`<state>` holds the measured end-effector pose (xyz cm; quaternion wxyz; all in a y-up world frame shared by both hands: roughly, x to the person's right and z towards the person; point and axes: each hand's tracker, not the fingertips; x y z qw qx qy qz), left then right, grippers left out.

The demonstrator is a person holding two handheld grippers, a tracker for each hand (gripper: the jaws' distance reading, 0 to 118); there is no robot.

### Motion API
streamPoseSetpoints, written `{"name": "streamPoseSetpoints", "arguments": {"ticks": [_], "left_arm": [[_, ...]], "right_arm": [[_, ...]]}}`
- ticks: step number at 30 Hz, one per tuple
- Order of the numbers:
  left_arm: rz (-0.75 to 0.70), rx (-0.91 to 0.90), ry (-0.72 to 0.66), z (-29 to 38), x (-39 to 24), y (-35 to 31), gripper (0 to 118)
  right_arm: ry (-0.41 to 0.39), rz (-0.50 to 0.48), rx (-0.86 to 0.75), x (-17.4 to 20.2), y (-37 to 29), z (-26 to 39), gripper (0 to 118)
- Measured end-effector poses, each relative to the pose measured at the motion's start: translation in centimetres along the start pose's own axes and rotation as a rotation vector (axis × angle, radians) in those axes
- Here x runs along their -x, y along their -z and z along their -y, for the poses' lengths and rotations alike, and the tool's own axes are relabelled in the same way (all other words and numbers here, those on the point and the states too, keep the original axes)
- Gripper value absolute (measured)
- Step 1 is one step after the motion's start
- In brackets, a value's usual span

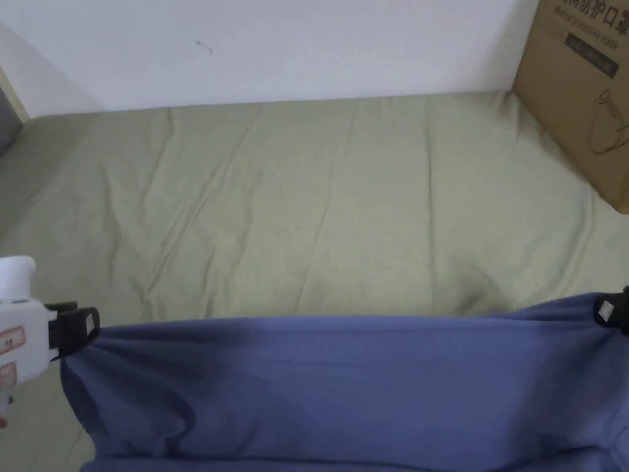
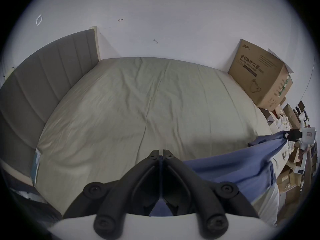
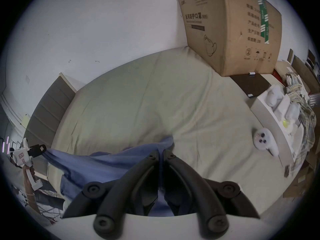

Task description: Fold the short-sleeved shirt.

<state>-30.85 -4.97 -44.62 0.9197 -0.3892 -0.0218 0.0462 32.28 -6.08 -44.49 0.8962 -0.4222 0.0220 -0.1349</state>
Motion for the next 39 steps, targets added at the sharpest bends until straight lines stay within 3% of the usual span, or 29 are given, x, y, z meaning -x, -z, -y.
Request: {"name": "streamPoseSetpoints", "arguments": {"ticks": [5, 12, 14, 15, 16, 17, 18, 19, 21, 23, 24, 25, 26, 27, 28, 29, 31, 33, 37, 38, 39], "left_arm": [[-0.005, 0.075, -0.008, 6.7, 0.7, -3.2, 0], [-0.029, 0.231, -0.087, 15.1, 2.2, -1.6, 0], [-0.035, 0.241, -0.107, 16.5, 2.3, -0.9, 7], [-0.031, 0.254, -0.133, 16.9, 2.6, -0.6, 24], [-0.024, 0.276, -0.153, 17.0, 2.8, -0.4, 41], [-0.018, 0.3, -0.166, 17.1, 3.2, -0.2, 64], [-0.022, 0.29, -0.162, 17.1, 3.9, -0.3, 97], [-0.016, 0.28, -0.157, 17.0, 4.1, -0.7, 110], [-0.01, 0.225, -0.165, 16.5, 4.8, -1.8, 110], [0.012, 0.161, -0.221, 15.8, 5.0, -3.5, 108], [0.023, 0.138, -0.262, 15.5, 5.4, -4.0, 92], [0.041, 0.122, -0.297, 15.5, 5.8, -4.4, 61], [0.074, 0.083, -0.34, 15.4, 5.0, -5.7, 21], [0.108, 0.052, -0.368, 15.6, 5.4, -6.1, 0], [0.12, 0.052, -0.381, 15.7, 5.7, -6.1, 0], [0.076, 0.057, -0.406, 16.1, 5.9, -6.0, 0], [0.032, 0.073, -0.388, 17.0, 5.5, -6.4, 0], [0.05, 0.077, -0.395, 17.8, 6.1, -6.8, 0], [0.107, 0.048, -0.5, 19.4, 7.3, -6.6, 3], [0.118, 0.053, -0.512, 19.7, 8.2, -6.0, 20], [0.13, 0.068, -0.53, 20.0, 8.7, -5.7, 65]], "right_arm": [[0.031, 0.019, 0.09, -1.0, -3.5, 7.4, 3], [0.076, 0.09, 0.258, -2.6, -2.9, 17.9, 3], [0.085, 0.115, 0.272, -2.5, -2.3, 19.7, 5], [0.062, 0.116, 0.254, -2.1, -2.2, 20.2, 21], [0.014, 0.129, 0.215, -1.6, -2.3, 20.3, 46], [-0.034, 0.171, 0.203, -0.8, -2.5, 20.2, 78], [-0.105, 0.21, 0.214, -0.6, -2.6, 19.8, 97], [-0.155, 0.23, 0.209, -0.7, -2.6, 19.5, 97], [-0.244, 0.253, 0.138, 0.7, -3.9, 18.2, 97], [-0.27, 0.237, 0.073, 2.1, -5.2, 17.1, 96], [-0.257, 0.217, 0.024, 2.9, -5.8, 16.6, 93], [-0.234, 0.175, -0.021, 3.6, -6.2, 16.3, 83], [-0.199, 0.101, -0.069, 4.5, -6.5, 16.1, 62], [-0.177, 0.028, -0.084, 5.6, -6.6, 16.0, 21], [-0.179, -0.019, -0.069, 6.6, -6.4, 15.8, 3], [-0.197, -0.054, -0.053, 7.9, -5.8, 15.9, 3], [-0.245, -0.025, -0.071, 10.9, -4.4, 16.4, 1], [-0.295, -0.096, -0.044, 13.3, -3.0, 16.4, 0], [-0.286, -0.184, -0.067, 17.5, -1.2, 16.6, 0], [-0.306, -0.204, -0.049, 18.7, -0.8, 16.5, 0], [-0.33, -0.214, -0.042, 19.7, -0.5, 16.5, 0]]}}
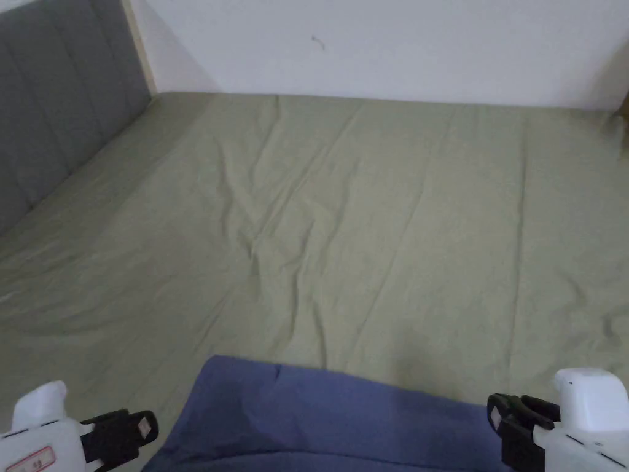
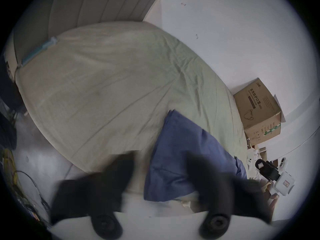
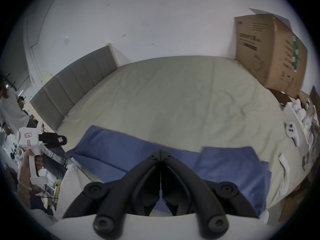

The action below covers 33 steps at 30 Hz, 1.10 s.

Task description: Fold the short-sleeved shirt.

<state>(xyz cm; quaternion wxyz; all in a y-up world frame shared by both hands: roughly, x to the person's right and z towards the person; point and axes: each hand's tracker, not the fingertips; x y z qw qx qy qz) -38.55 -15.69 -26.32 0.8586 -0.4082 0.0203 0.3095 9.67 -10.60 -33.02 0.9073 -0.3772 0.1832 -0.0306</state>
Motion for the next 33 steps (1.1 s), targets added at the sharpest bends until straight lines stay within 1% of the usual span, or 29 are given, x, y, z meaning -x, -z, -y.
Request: {"name": "streamPoseSetpoints", "arguments": {"ticks": [1, 2, 3, 4, 5, 6, 7, 8, 11, 13, 16, 17, 18, 19, 20, 21, 22, 24, 25, 26, 27, 29, 31, 33], "left_arm": [[0.002, 0.018, -0.017, 0.1, 0.6, 0.4, 102], [0.011, 0.058, -0.038, 0.2, 1.3, 1.2, 118], [0.029, 0.088, -0.077, 0.3, 2.0, 2.1, 114], [0.063, 0.087, -0.108, 0.6, 2.6, 2.8, 110], [0.104, 0.078, -0.151, 0.5, 3.4, 3.6, 110], [0.128, 0.119, -0.201, 0.4, 3.9, 4.7, 114], [0.159, 0.155, -0.229, 0.1, 4.3, 5.9, 116], [0.178, 0.139, -0.237, 0.0, 4.5, 6.5, 116], [0.262, 0.138, -0.282, -1.1, 5.0, 7.0, 116], [0.346, 0.143, -0.302, -1.3, 5.6, 7.5, 116], [0.425, 0.136, -0.376, -1.4, 6.5, 8.7, 115], [0.439, 0.135, -0.393, -1.3, 6.5, 9.2, 112], [0.452, 0.132, -0.383, -1.2, 6.3, 9.5, 99], [0.449, 0.134, -0.369, -1.4, 6.8, 10.0, 74], [0.445, 0.142, -0.352, -1.5, 6.4, 10.2, 38], [0.445, 0.152, -0.335, -1.5, 6.2, 10.4, 9], [0.429, 0.175, -0.335, -1.4, 6.2, 10.9, 7], [0.359, 0.286, -0.376, 0.0, 5.3, 13.1, 6], [0.384, 0.296, -0.397, 0.4, 5.4, 13.6, 6], [0.472, 0.246, -0.44, 0.2, 5.4, 13.1, 6], [0.421, 0.247, -0.402, -0.4, 5.6, 12.9, 6], [0.338, 0.257, -0.266, -1.4, 4.7, 12.1, 6], [0.329, 0.246, -0.256, -2.1, 3.2, 11.0, 6], [0.344, 0.23, -0.235, -2.8, 1.5, 9.8, 6]], "right_arm": [[-0.023, -0.005, 0.0, 0.7, 0.3, -0.1, 0], [-0.056, -0.018, 0.007, 1.4, 0.6, -0.2, 0], [-0.084, -0.03, 0.016, 2.0, 0.9, -0.2, 0], [-0.095, -0.028, 0.024, 2.6, 1.2, -0.2, 0], [-0.102, -0.033, 0.036, 3.0, 1.5, -0.2, 0], [-0.108, -0.038, 0.051, 3.2, 1.8, -0.1, 0], [-0.107, -0.038, 0.061, 3.3, 2.2, 0.0, 0], [-0.105, -0.039, 0.071, 3.3, 2.5, 0.1, 0], [-0.089, -0.031, 0.099, 3.2, 3.1, 0.4, 0], [-0.079, -0.034, 0.124, 2.9, 3.5, 0.5, 0], [-0.076, -0.016, 0.146, 2.6, 4.3, 0.7, 0], [-0.066, -0.015, 0.155, 2.4, 4.6, 0.8, 0], [-0.047, -0.029, 0.175, 2.3, 4.9, 0.9, 0], [-0.034, -0.044, 0.191, 2.2, 5.1, 0.9, 0], [-0.027, -0.05, 0.208, 2.0, 5.5, 0.9, 0], [-0.027, -0.044, 0.205, 2.0, 5.7, 1.0, 0], [-0.03, -0.043, 0.204, 2.1, 5.8, 1.0, 0], [-0.036, -0.036, 0.201, 2.0, 5.8, 0.8, 0], [-0.036, -0.037, 0.201, 2.0, 5.8, 0.7, 0], [-0.032, -0.038, 0.195, 1.8, 5.7, 0.5, 0], [-0.029, -0.034, 0.192, 1.6, 5.4, 0.4, 0], [-0.028, -0.029, 0.175, 0.9, 4.9, 0.2, 0], [-0.016, -0.013, 0.159, 0.0, 4.5, -0.1, 0], [0.027, 0.01, 0.133, -1.2, 3.8, -0.2, 0]]}}
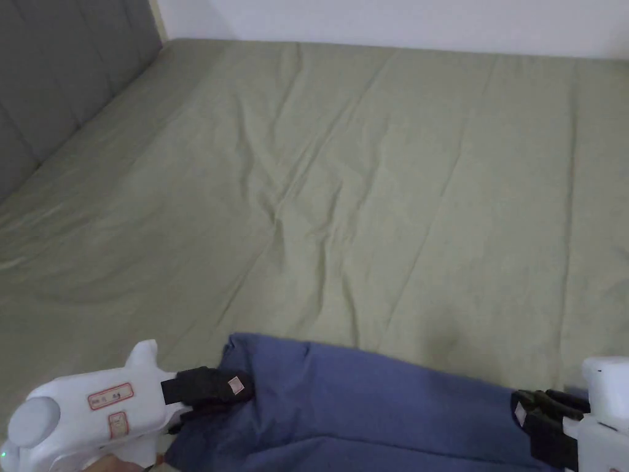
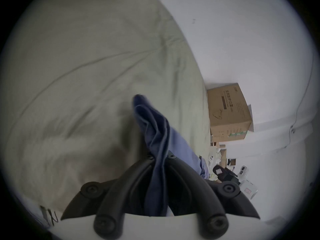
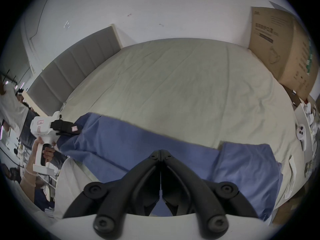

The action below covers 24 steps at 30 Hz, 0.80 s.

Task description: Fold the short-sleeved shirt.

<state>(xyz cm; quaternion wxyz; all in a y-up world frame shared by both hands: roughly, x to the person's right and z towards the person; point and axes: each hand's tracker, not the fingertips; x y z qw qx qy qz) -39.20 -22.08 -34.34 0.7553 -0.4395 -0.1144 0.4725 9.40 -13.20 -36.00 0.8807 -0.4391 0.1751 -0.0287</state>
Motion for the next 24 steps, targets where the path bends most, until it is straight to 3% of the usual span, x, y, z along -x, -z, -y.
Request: {"name": "streamPoseSetpoints", "arguments": {"ticks": [7, 12, 14, 15, 16, 18, 21, 24], "left_arm": [[-0.046, -0.002, 0.361, 3.2, -13.5, 1.4, 6], [0.007, 0.157, 0.569, 8.9, -21.0, 9.2, 6], [-0.029, 0.217, 0.575, 11.0, -22.2, 13.1, 7], [-0.039, 0.249, 0.587, 11.9, -22.4, 15.1, 13], [-0.041, 0.272, 0.583, 12.7, -22.5, 16.6, 34], [-0.034, 0.357, 0.644, 14.5, -22.9, 19.5, 117], [-0.08, 0.449, 0.692, 16.7, -23.1, 21.7, 107], [-0.083, 0.388, 0.679, 17.0, -22.8, 20.8, 101]], "right_arm": [[0.09, 0.054, -0.057, -4.2, -2.7, 1.0, 0], [0.189, 0.097, -0.096, -7.9, -4.9, 2.5, 0], [0.222, 0.12, -0.104, -9.2, -5.6, 3.2, 0], [0.233, 0.13, -0.109, -9.8, -6.0, 3.5, 0], [0.247, 0.137, -0.113, -10.4, -6.4, 3.8, 0], [0.288, 0.153, -0.124, -11.7, -7.0, 4.6, 0], [0.326, 0.178, -0.121, -13.2, -7.3, 5.6, 0], [0.363, 0.182, -0.122, -14.2, -7.6, 6.4, 0]]}}
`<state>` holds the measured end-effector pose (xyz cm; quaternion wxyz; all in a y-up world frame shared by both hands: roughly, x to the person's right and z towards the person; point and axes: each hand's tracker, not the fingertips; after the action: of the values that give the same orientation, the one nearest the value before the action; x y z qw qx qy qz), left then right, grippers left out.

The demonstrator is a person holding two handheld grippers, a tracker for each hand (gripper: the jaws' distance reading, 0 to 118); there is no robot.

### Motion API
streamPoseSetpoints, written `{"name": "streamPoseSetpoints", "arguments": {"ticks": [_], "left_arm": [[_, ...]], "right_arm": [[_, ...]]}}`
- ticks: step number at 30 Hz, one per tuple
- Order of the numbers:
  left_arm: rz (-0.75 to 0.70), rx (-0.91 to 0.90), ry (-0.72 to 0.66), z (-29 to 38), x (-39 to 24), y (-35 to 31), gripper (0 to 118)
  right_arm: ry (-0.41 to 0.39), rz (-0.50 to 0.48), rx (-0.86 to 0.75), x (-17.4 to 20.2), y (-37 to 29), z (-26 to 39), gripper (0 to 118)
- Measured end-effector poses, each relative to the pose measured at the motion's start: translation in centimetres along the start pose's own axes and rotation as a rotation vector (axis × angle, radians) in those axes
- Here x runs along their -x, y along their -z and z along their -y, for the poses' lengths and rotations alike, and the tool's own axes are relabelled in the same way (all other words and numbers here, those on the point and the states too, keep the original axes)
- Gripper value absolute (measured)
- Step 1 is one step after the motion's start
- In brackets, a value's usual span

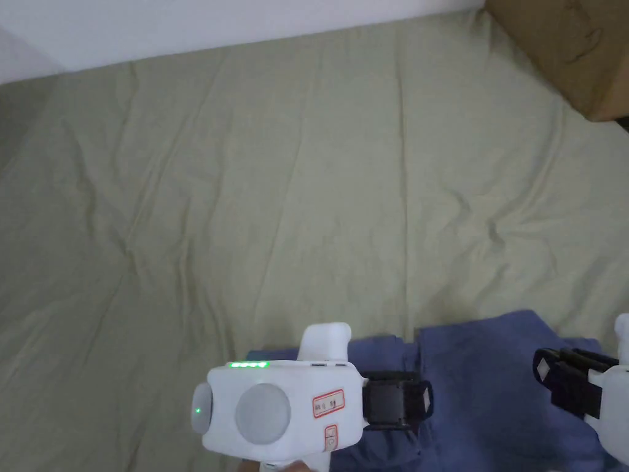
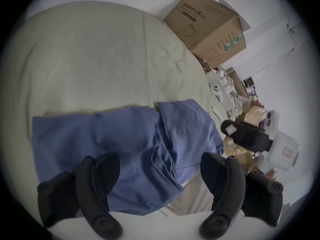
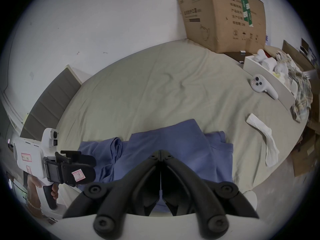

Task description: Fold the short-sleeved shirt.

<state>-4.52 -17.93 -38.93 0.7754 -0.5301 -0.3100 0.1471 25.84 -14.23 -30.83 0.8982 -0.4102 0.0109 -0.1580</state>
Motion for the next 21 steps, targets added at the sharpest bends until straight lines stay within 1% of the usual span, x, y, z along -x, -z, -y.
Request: {"name": "streamPoseSetpoints", "arguments": {"ticks": [2, 3, 4, 5, 6, 7, 9, 10, 11, 13, 15, 18, 20, 21], "left_arm": [[-0.005, -0.026, -0.046, -0.4, 0.8, -1.7, 97], [0.028, -0.066, -0.078, -0.3, 1.3, -2.7, 86], [0.05, -0.093, -0.099, -0.3, 1.7, -3.4, 70], [0.05, -0.117, -0.125, -0.5, 2.2, -4.6, 47], [0.033, -0.135, -0.139, -0.7, 2.7, -5.5, 19], [0.011, -0.136, -0.124, -0.7, 3.0, -5.7, 7], [-0.103, -0.116, -0.078, -0.5, 3.5, -5.2, 3], [-0.12, -0.08, -0.067, -0.5, 3.8, -4.8, 1], [-0.091, -0.04, -0.062, -0.2, 4.1, -3.8, 1], [0.012, 0.03, -0.061, 0.5, 4.1, -1.8, 0], [0.076, 0.105, -0.026, 1.0, 3.0, 0.1, 0], [0.088, 0.173, 0.028, 1.7, 1.1, 3.0, 0], [0.096, 0.182, 0.027, 1.7, 0.3, 3.8, 0], [0.13, 0.186, 0.038, 1.8, 0.0, 3.7, 0]], "right_arm": [[0.018, -0.008, 0.005, -0.4, 0.0, 0.2, 0], [0.021, -0.009, 0.006, -0.5, 0.2, 0.4, 0], [0.022, -0.009, 0.007, -0.5, 0.3, 0.5, 0], [0.021, -0.011, 0.009, -0.5, 0.4, 0.6, 0], [0.021, -0.012, 0.011, -0.5, 0.4, 0.6, 0], [0.021, -0.014, 0.012, -0.4, 0.5, 0.7, 0], [0.023, -0.026, 0.015, -0.3, 0.6, 0.8, 0], [0.025, -0.029, 0.013, -0.3, 0.6, 0.8, 0], [0.025, -0.031, 0.014, -0.2, 0.7, 0.9, 0], [0.022, -0.035, 0.016, -0.1, 0.7, 0.9, 0], [0.017, -0.032, 0.02, -0.1, 0.7, 0.9, 0], [0.015, -0.015, 0.023, -0.2, 0.5, 0.9, 0], [0.019, -0.01, 0.026, -0.3, 0.3, 1.0, 0], [0.018, -0.004, 0.027, -0.3, 0.2, 1.0, 0]]}}
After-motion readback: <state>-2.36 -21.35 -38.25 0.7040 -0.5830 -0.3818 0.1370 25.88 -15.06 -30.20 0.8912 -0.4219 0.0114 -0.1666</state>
